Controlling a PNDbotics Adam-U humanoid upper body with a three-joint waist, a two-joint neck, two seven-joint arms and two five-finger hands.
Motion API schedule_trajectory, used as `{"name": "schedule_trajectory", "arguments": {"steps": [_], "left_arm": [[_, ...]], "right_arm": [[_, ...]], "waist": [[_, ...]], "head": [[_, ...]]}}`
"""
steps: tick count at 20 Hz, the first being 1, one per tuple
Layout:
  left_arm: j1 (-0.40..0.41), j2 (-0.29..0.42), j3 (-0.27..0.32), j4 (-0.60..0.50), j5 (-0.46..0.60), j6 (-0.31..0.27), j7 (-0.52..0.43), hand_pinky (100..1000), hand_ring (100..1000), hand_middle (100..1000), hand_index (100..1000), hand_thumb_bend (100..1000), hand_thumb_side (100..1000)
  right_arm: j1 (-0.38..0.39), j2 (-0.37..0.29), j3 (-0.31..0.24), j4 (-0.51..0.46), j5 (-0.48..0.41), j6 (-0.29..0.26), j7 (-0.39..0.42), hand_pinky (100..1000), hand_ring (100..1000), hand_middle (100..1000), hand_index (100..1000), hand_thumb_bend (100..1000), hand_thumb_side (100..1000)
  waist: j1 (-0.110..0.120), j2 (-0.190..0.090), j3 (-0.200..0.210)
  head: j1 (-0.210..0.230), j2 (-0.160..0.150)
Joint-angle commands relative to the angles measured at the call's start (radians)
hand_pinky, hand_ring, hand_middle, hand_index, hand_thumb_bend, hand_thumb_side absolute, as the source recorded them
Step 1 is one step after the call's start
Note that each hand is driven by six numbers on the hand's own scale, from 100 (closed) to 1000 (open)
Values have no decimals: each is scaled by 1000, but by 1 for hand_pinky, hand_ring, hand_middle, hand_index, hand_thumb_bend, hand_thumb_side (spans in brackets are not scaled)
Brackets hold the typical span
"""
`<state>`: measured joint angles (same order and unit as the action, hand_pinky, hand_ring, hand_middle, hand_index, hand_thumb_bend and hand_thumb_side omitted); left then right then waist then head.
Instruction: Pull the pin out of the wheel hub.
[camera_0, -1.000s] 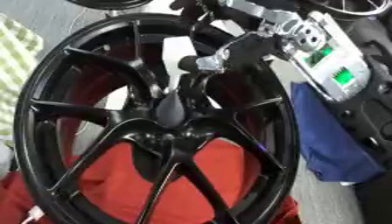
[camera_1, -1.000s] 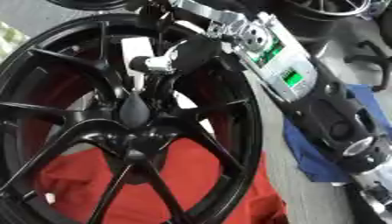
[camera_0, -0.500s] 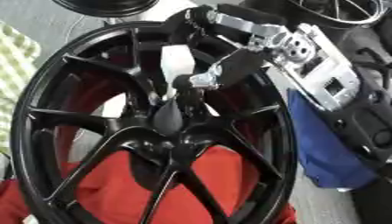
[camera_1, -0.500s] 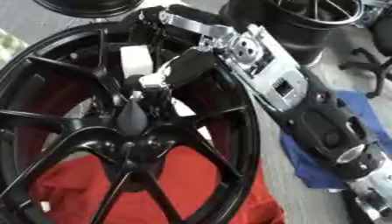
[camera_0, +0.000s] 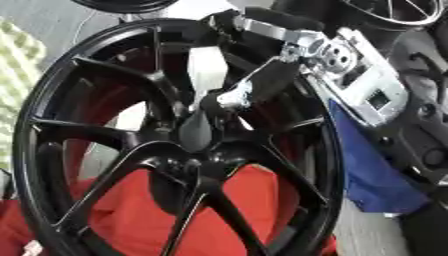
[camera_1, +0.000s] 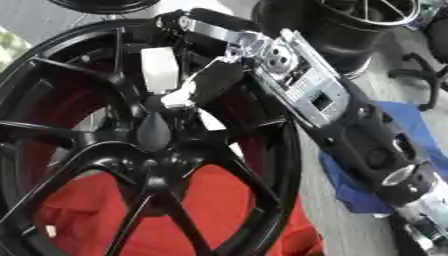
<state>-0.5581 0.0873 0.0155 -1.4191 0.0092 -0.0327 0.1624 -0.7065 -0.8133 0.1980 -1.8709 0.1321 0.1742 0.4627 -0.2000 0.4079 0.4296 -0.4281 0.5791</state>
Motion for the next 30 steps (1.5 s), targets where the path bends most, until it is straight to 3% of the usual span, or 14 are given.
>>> {"name": "schedule_trajectory", "arguments": {"steps": [1, 7, 12, 17, 23, 30], "left_arm": [[-14, 10, -5, -23, -5, -1, -5, 728, 630, 556, 761, 151, 1000], [-13, 12, -7, -22, -8, -1, -8, 729, 631, 556, 761, 151, 1000], [-13, 12, -9, -23, -12, -2, -13, 729, 631, 557, 761, 149, 999], [-15, 11, -8, -24, -12, -2, -11, 729, 631, 558, 761, 149, 1000], [-18, 11, -9, -26, -11, -2, -12, 730, 631, 558, 761, 149, 999], [-18, 11, -12, -27, -14, 0, -17, 730, 633, 559, 762, 149, 1000]], "right_arm": [[-7, -37, -16, -10, 5, 4, -11, 765, 793, 707, 874, 542, 320], [-3, -55, -27, -25, -43, 35, -29, 748, 776, 654, 846, 433, 278], [2, -65, -28, -35, -53, 61, -24, 731, 749, 577, 813, 353, 116], [10, -66, -23, -36, -30, 58, 14, 733, 748, 581, 809, 410, 100], [12, -67, -23, -28, -22, 48, 42, 735, 754, 603, 812, 408, 100], [13, -68, -24, -27, -30, 56, 28, 724, 744, 561, 797, 395, 100]], "waist": [[9, -17, 0], [8, -18, -2], [8, -17, -1], [7, -15, 0], [5, -12, 4], [5, -12, 4]], "head": [[-5, 1], [-12, 5], [-15, 7], [-18, 6], [-28, 6], [-34, 5]]}}
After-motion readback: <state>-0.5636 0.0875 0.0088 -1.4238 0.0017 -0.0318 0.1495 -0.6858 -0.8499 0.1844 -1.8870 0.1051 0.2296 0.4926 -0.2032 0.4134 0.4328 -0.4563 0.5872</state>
